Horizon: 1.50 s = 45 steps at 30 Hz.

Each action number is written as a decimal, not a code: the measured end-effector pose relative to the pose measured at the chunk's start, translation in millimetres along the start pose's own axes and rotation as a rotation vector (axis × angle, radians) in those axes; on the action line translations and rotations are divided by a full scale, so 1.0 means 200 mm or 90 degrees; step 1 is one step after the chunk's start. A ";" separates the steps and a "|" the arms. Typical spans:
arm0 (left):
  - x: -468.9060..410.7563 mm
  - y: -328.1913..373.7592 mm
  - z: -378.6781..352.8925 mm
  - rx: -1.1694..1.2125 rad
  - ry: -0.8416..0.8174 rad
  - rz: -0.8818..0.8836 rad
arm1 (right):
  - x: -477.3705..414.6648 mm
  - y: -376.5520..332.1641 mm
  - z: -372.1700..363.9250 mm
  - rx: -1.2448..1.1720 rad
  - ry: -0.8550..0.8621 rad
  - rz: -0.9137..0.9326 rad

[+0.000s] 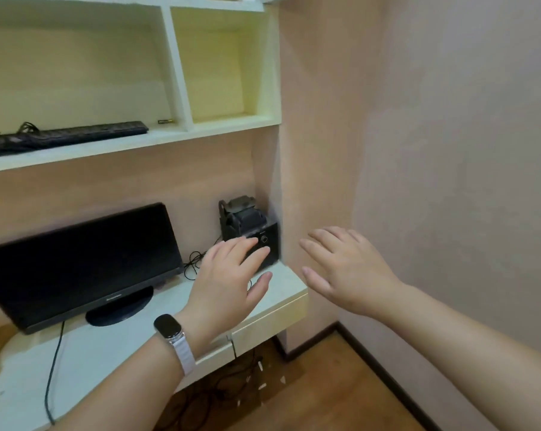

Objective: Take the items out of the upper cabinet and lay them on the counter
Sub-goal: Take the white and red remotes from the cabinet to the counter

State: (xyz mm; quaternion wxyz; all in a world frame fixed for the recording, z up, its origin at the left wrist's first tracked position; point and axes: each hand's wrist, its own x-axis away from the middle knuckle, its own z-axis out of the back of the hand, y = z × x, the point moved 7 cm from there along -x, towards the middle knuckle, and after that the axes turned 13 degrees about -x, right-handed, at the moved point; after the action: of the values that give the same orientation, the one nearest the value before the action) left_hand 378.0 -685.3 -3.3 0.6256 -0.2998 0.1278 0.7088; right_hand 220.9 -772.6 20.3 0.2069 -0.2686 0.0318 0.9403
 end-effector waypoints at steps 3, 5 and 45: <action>-0.16 -0.18 -0.09 0.007 0.039 -0.016 | -0.24 0.02 -0.08 0.019 0.011 -0.004; -0.26 -0.28 -0.13 0.014 0.073 -0.024 | -0.38 0.04 -0.13 0.027 0.027 -0.015; -2.19 -1.21 0.50 -0.247 0.312 0.082 | -2.67 0.67 0.58 -0.036 0.356 0.259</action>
State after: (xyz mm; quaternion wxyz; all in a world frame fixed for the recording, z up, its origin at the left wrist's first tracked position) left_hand 601.1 -939.8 379.8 0.4609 -0.5668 0.1559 0.6648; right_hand 520.5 -1074.1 388.5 -0.0092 -0.5097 0.1140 0.8527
